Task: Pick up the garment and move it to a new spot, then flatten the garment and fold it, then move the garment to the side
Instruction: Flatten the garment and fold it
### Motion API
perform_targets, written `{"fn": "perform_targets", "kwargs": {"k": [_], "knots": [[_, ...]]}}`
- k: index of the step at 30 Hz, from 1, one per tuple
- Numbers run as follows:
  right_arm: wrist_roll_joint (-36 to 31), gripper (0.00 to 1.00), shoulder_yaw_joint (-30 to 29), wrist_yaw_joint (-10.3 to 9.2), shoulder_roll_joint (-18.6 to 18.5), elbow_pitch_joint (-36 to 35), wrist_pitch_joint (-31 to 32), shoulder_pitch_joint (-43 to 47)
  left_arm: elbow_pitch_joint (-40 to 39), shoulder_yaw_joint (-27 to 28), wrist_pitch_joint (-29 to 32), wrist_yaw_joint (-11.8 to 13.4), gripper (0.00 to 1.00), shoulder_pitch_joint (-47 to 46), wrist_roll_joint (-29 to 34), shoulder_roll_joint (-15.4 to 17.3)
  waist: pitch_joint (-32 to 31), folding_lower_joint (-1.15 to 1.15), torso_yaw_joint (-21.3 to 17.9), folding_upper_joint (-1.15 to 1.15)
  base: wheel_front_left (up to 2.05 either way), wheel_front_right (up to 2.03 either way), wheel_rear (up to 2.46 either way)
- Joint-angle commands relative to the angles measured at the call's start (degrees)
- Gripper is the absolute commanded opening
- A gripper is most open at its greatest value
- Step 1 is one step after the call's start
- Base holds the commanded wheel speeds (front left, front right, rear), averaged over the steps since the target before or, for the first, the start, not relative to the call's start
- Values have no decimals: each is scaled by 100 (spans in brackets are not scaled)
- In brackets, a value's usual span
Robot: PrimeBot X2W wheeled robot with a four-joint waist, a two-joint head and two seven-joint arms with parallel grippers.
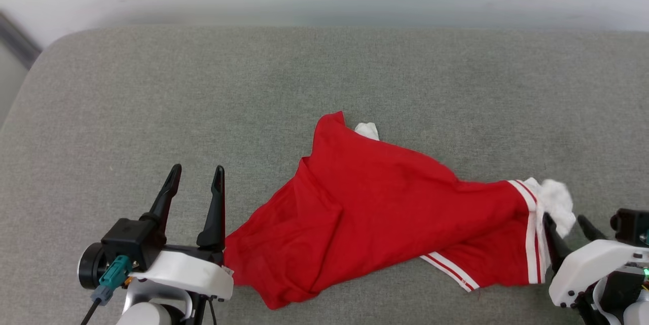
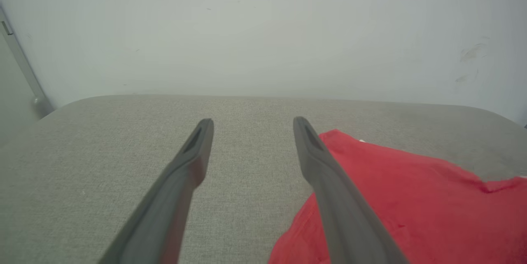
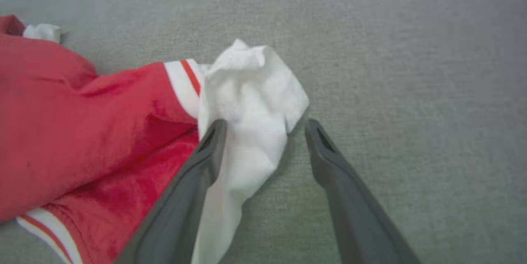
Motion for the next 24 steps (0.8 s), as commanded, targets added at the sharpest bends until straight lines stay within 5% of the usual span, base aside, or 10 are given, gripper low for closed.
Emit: {"fn": "perform_targets", "kwargs": {"k": [1,10,24], "knots": [[-12,100,-29,-4,52,-34,-266,-10,1,7,20,34,100,69,-24,27,-57,0,-19,0,0,0,0],[-433,100,83,-4,167,-505,-1844,157,22,43,143,135,100,321,-99,110,-460,0,-166,0,0,0,0],[-583,100,796,-4,414,-1845,-1579,1094,113,18,601,216,100,535,-214,301,-914,0,-429,0,0,0,0]]}}
